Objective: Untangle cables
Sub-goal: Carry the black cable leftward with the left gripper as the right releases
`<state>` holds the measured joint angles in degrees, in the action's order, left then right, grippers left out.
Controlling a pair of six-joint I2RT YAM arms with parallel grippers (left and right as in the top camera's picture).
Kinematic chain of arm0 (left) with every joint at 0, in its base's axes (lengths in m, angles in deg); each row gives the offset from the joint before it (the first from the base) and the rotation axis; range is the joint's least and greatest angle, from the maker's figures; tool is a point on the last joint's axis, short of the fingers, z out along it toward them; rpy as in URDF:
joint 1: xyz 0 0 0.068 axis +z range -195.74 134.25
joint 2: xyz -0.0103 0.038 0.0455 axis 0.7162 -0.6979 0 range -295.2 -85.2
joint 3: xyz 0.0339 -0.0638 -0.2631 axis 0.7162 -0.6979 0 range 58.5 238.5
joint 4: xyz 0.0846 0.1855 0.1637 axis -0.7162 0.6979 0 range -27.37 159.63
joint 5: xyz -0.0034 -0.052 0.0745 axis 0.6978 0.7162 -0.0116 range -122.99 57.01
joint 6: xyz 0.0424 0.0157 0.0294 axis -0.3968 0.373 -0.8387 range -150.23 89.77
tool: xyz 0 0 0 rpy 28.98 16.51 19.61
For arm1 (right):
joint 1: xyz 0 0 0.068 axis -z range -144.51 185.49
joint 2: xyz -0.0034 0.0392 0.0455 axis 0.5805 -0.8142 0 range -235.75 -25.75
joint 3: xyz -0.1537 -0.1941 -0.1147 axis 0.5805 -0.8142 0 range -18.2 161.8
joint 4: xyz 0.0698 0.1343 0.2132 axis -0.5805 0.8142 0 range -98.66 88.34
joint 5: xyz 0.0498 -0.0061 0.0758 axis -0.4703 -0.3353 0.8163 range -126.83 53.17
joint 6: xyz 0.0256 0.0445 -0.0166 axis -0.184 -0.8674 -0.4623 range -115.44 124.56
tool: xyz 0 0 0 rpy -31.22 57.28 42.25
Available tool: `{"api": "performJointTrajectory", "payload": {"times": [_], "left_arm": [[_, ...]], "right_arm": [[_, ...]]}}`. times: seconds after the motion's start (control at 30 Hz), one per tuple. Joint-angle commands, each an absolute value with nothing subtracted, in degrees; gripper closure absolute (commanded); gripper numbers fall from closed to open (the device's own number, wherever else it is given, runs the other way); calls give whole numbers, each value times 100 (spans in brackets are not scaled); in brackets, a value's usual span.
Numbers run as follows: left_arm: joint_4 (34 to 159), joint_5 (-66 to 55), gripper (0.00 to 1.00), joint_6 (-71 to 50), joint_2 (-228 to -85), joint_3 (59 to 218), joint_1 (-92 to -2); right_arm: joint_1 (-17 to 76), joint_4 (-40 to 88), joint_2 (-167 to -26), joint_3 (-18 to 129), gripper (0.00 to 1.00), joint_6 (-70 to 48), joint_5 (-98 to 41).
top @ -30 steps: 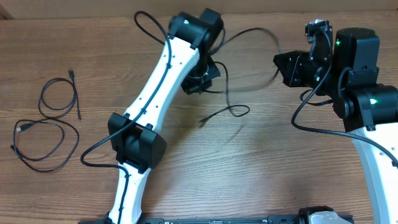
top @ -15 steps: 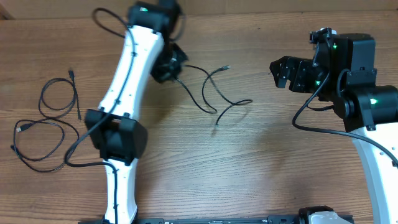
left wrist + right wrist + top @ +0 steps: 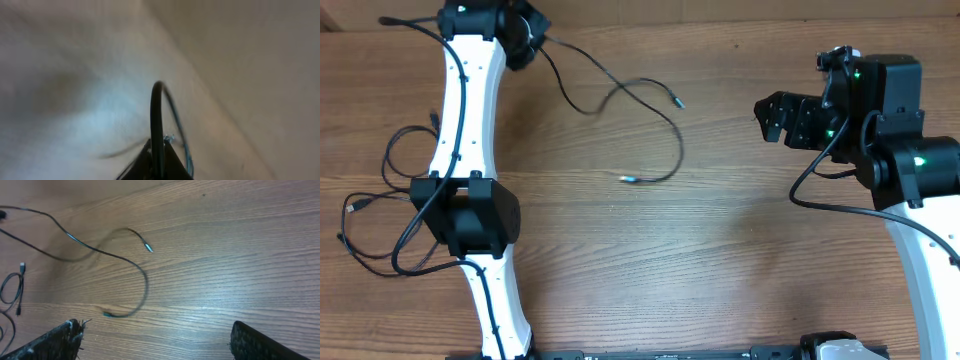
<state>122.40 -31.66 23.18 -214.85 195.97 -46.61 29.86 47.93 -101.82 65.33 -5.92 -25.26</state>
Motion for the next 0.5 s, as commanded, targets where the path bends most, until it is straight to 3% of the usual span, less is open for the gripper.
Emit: {"api": "performJointTrajectory", "payload": {"times": [0.0,0.47], "left_arm": [[11735,-4458,96,2289,-21441,19671,-4429],[11777,-5383,96,2272,-21441,20255,-3553]], "right_arm": [[3008,4804,-10335,6614,7,-589,-2587],[3008,4743,-10693,6614,9,-592,-2526]]}}
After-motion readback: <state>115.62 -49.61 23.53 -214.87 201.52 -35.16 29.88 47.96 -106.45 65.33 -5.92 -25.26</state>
